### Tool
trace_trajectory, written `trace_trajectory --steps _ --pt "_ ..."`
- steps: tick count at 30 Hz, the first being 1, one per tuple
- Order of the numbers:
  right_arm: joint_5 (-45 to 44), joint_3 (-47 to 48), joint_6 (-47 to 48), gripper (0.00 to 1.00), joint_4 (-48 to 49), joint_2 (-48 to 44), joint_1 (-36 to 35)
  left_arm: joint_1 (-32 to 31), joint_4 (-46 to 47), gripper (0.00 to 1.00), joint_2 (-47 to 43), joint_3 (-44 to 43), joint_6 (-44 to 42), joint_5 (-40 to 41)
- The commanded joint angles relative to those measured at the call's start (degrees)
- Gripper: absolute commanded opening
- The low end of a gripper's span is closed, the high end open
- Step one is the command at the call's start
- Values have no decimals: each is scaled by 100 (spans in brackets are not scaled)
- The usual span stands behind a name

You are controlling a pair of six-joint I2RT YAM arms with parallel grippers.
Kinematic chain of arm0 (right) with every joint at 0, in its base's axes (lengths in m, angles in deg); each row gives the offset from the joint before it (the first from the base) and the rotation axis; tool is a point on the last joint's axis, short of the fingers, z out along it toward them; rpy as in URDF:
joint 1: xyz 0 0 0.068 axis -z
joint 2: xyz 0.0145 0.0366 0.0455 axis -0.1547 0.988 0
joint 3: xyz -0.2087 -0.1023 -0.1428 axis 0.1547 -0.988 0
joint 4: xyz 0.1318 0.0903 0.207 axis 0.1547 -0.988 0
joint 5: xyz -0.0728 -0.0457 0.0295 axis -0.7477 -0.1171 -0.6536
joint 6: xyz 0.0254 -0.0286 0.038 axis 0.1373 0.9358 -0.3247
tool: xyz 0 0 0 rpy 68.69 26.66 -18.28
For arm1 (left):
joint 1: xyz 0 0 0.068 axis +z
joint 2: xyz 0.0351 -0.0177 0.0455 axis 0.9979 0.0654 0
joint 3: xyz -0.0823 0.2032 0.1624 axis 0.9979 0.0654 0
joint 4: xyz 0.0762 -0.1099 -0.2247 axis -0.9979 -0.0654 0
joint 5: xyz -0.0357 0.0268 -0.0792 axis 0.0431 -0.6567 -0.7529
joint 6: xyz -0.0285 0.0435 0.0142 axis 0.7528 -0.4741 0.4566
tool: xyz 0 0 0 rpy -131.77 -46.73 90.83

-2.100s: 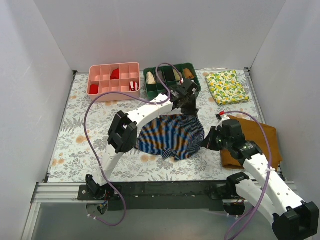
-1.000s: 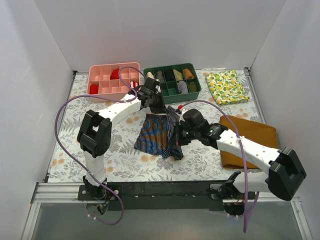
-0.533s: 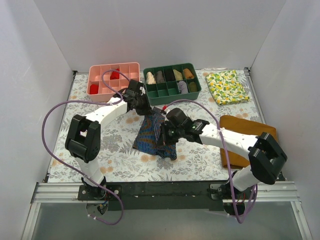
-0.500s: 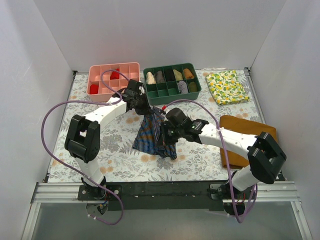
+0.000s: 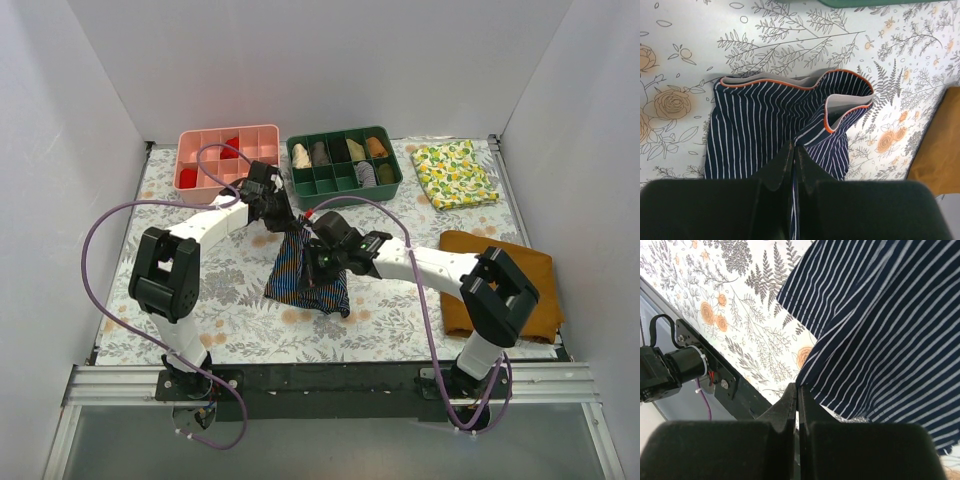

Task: Roll the underwear

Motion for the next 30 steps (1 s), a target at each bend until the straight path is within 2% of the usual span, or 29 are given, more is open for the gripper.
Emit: trace_trajectory --steps 1,17,30 --pt "164 362 24 1 216 146 -65 90 90 0 -48 78 -116 -2" --pt "313 740 15 1 356 620 -91 248 -182 0 137 254 -212 456" --pt "252 1110 24 1 357 1016 -109 301 -350 0 612 -80 -476 447"
